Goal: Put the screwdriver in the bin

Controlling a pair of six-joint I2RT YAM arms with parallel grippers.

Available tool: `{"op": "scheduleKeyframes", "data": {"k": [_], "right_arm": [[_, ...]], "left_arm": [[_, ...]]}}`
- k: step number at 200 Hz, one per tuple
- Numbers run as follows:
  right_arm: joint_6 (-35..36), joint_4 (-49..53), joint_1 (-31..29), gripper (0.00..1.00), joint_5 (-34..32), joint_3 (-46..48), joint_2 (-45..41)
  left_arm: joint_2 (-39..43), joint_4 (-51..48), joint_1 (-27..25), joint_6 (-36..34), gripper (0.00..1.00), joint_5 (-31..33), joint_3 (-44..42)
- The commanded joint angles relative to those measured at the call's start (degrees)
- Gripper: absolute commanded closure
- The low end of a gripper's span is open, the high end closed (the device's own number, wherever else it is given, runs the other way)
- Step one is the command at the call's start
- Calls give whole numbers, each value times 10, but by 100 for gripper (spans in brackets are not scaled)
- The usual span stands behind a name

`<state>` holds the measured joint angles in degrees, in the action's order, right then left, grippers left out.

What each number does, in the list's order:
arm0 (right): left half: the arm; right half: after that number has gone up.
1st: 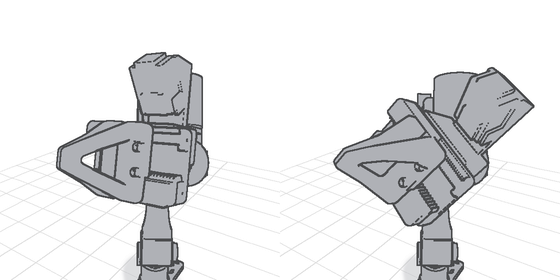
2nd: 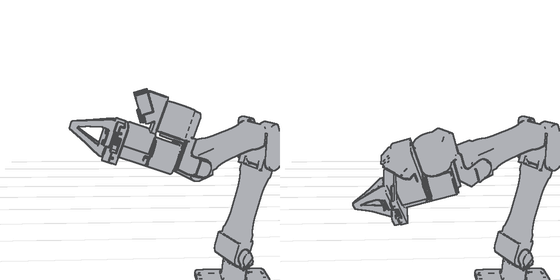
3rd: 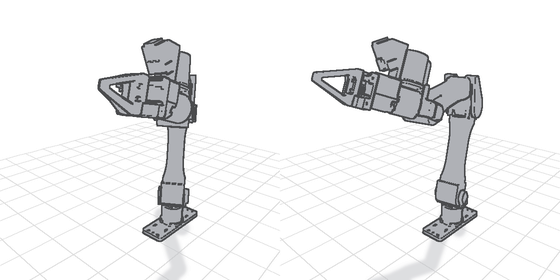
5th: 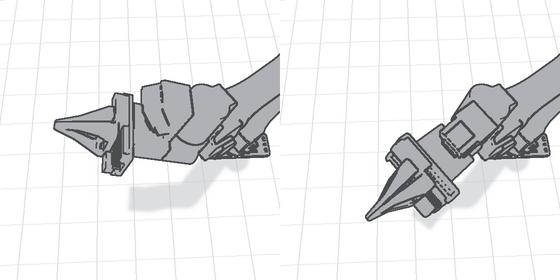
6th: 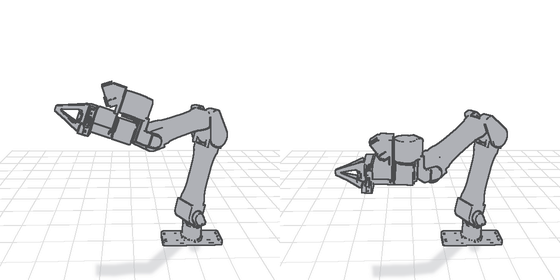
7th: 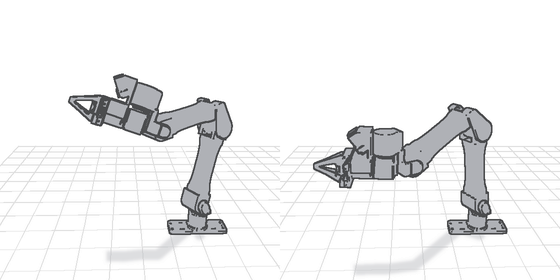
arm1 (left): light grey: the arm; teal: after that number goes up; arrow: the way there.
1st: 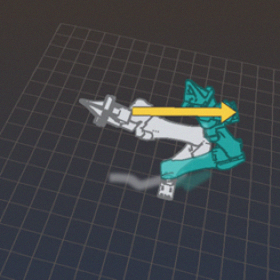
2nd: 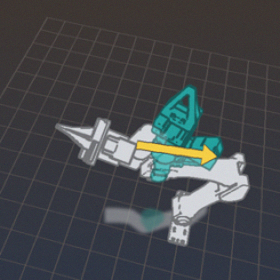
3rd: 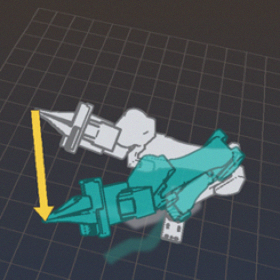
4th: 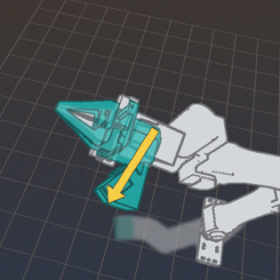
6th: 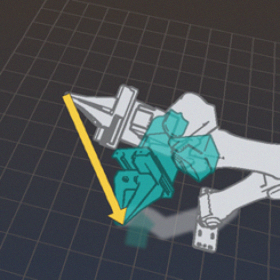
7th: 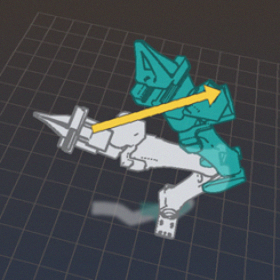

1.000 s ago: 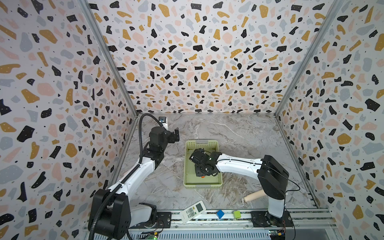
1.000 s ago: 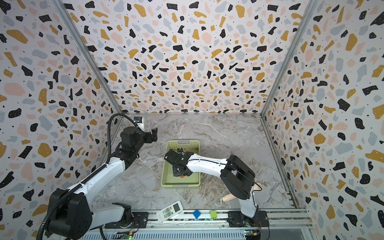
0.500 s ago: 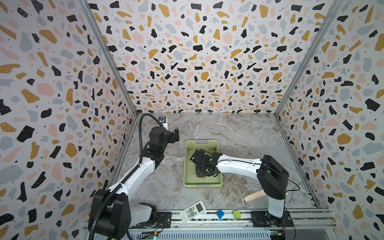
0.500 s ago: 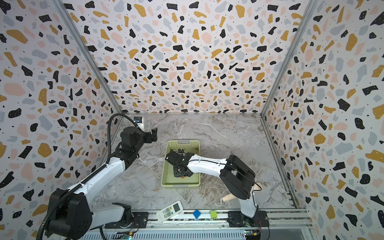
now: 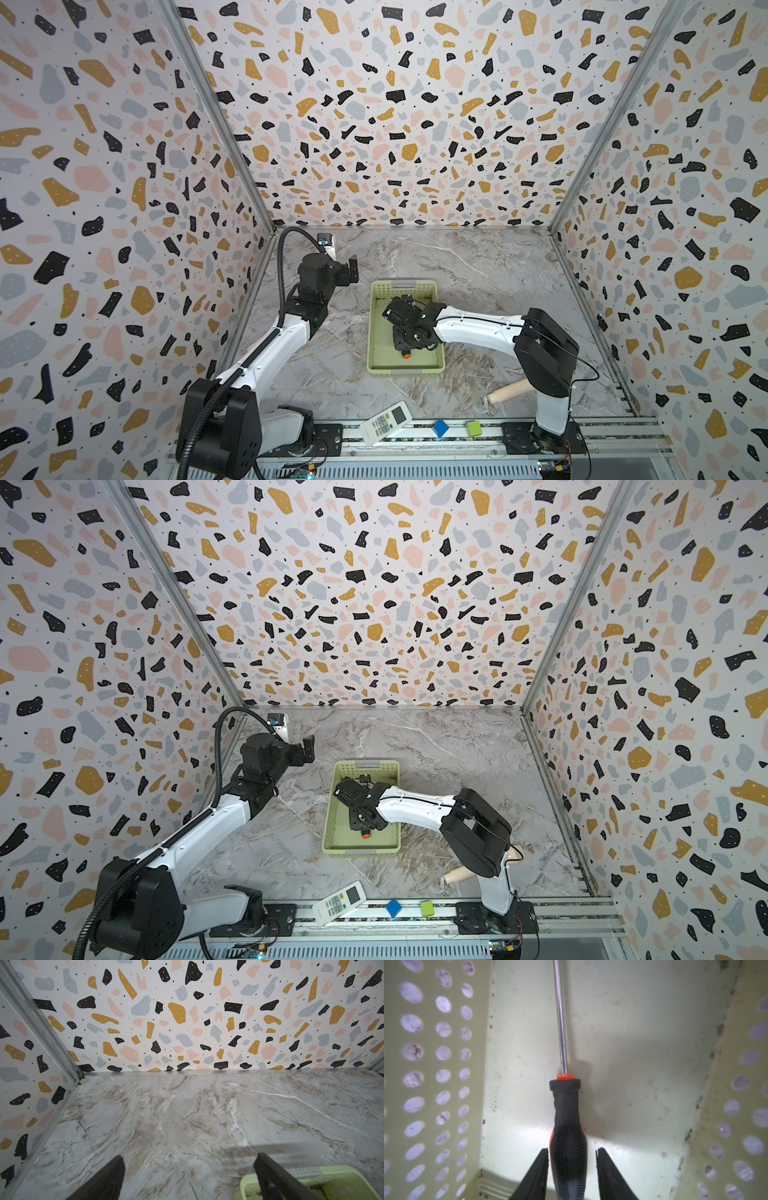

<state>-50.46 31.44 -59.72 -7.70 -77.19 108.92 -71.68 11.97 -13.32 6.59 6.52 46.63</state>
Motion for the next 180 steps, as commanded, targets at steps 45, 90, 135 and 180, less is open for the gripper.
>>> {"op": "scheduleKeyframes", "data": {"k": [45,90,135,180], "right_arm": [[17,54,12,54,-40,-58,-47],[35,67,32,44,-56,-79,-88],[44,103,75,4,-93,-84,-132],[34,66,129,1,-108,-11,-222]], "left_arm": [[7,15,-4,-8,0,3,-8],[7,14,-3,-10,0,5,-8],[11,17,-4,-15,1,1,-11],[23,21,-4,-48,1,-12,-27]]}}
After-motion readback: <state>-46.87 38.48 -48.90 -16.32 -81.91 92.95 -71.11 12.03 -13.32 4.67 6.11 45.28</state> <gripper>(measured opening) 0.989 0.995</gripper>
